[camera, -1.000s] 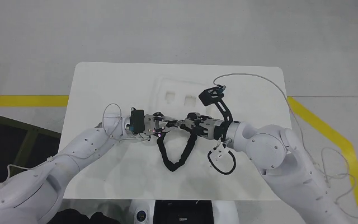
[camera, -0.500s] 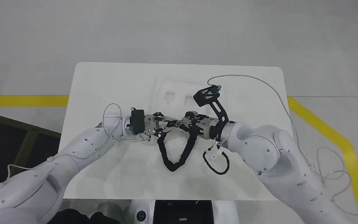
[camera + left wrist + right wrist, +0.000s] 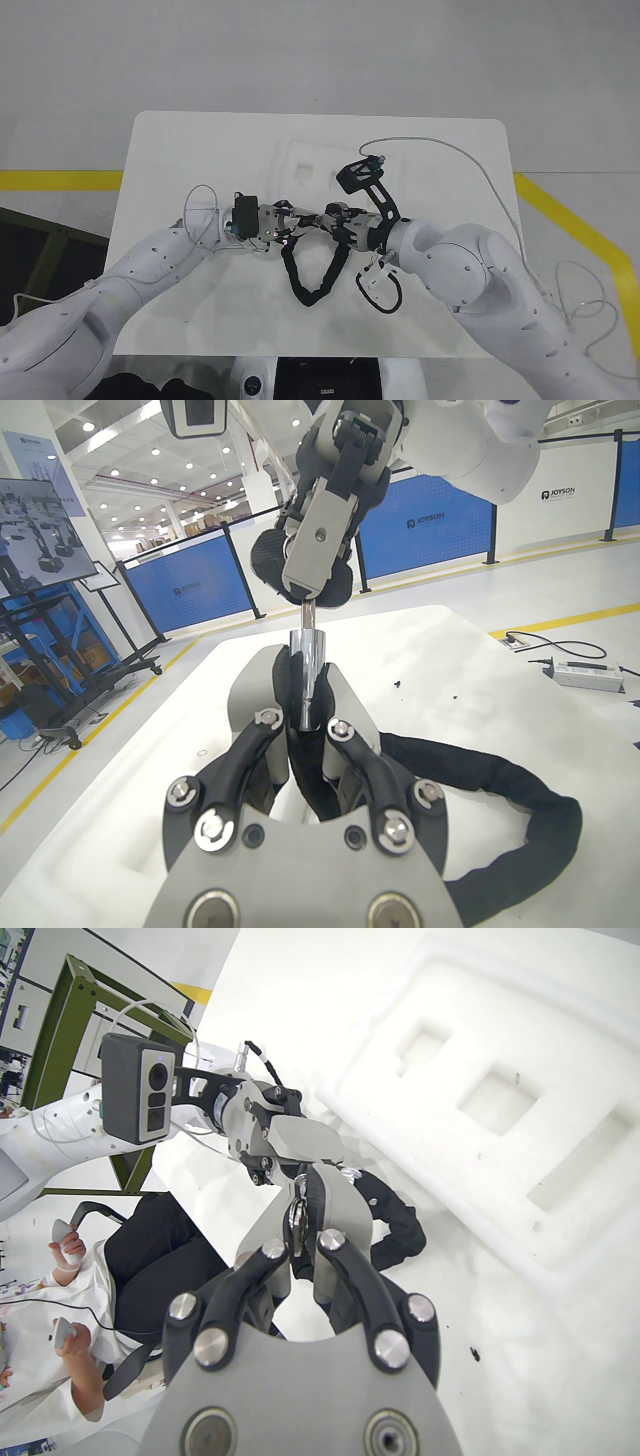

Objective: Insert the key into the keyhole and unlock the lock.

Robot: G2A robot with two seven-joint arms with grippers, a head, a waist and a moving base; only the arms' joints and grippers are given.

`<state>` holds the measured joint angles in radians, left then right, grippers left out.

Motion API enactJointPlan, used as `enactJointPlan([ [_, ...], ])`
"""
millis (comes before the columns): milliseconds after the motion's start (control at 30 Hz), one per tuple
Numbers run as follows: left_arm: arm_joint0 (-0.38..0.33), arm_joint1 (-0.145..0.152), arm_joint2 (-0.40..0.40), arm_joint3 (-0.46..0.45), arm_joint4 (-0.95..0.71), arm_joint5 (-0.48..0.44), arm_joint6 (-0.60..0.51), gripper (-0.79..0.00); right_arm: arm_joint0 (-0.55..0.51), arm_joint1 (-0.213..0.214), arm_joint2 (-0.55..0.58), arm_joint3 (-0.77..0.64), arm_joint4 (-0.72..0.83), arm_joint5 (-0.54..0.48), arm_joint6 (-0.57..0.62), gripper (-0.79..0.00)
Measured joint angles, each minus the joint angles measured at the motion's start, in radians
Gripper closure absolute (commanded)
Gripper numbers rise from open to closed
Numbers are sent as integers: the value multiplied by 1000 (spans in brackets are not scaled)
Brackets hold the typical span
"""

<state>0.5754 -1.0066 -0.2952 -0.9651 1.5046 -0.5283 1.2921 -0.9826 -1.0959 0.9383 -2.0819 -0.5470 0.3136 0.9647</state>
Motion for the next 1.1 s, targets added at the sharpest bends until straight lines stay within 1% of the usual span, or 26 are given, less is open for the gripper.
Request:
enactJointPlan([
  [200, 0, 0, 0, 0, 0, 0, 0, 0, 4, -6, -13, 0, -3, -1, 4, 0],
  [233, 0, 0, 0, 0, 0, 0, 0, 0, 5, -7, -13, 2, -4, 0, 4, -46],
  [267, 0, 0, 0, 0, 0, 0, 0, 0, 6, -7, -13, 4, -7, 2, 2, -172],
  [300, 0, 0, 0, 0, 0, 0, 0, 0, 7, -8, -11, 6, -9, 4, 1, -240],
  [333, 0, 0, 0, 0, 0, 0, 0, 0, 6, -8, -10, 8, -10, 6, 0, -240],
  [400, 0, 0, 0, 0, 0, 0, 0, 0, 5, -9, -5, 10, -11, 7, -1, -265],
  [433, 0, 0, 0, 0, 0, 0, 0, 0, 4, -9, -2, 10, -11, 8, -3, -342],
  [567, 0, 0, 0, 0, 0, 0, 0, 0, 2, -11, 8, 5, -1, 6, -8, -388],
  [600, 0, 0, 0, 0, 0, 0, 0, 0, 1, -12, 11, 1, 5, 2, -9, -413],
  [667, 0, 0, 0, 0, 0, 0, 0, 0, 0, -12, 15, -6, 16, -5, -7, -508],
  [700, 0, 0, 0, 0, 0, 0, 0, 0, -1, -12, 20, -11, 24, -10, -4, -517],
  [733, 1, 0, -1, -1, -1, 1, -1, 0, -3, -12, 24, -16, 29, -13, -1, -489],
  [767, 5, 0, -4, -6, -4, 4, -9, 0, -5, -11, 30, -21, 32, -16, 4, -443],
  [800, 13, 1, -11, -15, -10, 8, -28, 0, -8, -10, 40, -30, 34, -19, 11, -428],
  [900, 27, 5, -32, -35, -14, 3, -63, 0, -20, -4, 76, -49, 40, -32, 34, -348],
  [933, 30, 7, -38, -39, -14, 0, -68, 0, -24, -1, 89, -55, 41, -37, 41, -299],
  [967, 34, 9, -43, -43, -12, -2, -72, 0, -29, 1, 103, -61, 42, -43, 49, -268],
  [1000, 38, 11, -51, -48, -10, -5, -77, 0, -37, 5, 122, -68, 44, -50, 60, -256],
  [1067, 45, 13, -62, -56, -6, -8, -84, 0, -49, 10, 150, -77, 49, -61, 75, -126],
  [1100, 49, 15, -69, -60, -3, -10, -88, 0, -58, 13, 167, -82, 52, -68, 85, -34],
])
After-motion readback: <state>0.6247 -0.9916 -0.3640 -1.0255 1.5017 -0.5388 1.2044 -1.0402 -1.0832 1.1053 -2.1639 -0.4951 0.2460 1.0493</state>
